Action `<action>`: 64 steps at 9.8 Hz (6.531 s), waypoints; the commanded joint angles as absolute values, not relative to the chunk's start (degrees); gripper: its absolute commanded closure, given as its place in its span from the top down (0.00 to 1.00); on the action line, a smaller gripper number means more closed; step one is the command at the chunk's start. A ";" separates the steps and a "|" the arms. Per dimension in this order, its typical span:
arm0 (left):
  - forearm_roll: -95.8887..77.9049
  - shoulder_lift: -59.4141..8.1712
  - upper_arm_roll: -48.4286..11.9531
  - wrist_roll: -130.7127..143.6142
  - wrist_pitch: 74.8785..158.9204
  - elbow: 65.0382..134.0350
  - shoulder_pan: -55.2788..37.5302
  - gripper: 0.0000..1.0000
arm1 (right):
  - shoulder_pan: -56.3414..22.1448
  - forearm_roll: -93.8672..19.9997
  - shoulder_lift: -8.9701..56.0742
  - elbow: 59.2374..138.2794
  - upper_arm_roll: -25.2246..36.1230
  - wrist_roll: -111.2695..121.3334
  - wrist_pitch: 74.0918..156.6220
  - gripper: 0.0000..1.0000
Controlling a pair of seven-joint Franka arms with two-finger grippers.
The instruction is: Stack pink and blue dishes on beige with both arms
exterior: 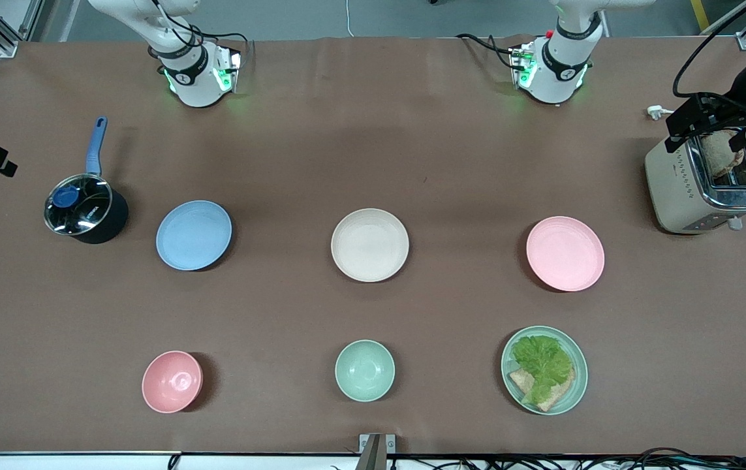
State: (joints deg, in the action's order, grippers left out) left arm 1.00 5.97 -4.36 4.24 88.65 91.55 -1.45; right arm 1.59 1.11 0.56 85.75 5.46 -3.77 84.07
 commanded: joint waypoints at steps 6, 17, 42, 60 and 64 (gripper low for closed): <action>-0.78 -0.77 -4.31 3.25 89.37 90.52 0.34 1.00 | 1.14 0.35 -0.62 86.58 5.80 -2.90 84.37 1.00; -13.89 -20.63 -4.39 -25.55 123.81 111.52 12.22 1.00 | -0.69 -17.40 12.46 118.90 13.27 35.13 125.03 1.00; -22.24 -26.89 -21.80 2.86 131.82 108.19 0.84 0.01 | -2.02 -37.03 20.22 114.12 15.03 43.30 112.56 0.00; -4.83 -37.62 -21.53 30.06 145.99 105.29 -16.88 0.44 | -9.67 -33.75 22.68 106.43 -9.31 -2.46 123.65 0.01; -2.05 -28.68 -20.92 29.62 136.01 103.55 -11.10 1.00 | -9.93 -33.93 22.76 107.22 -10.72 -3.16 123.92 0.02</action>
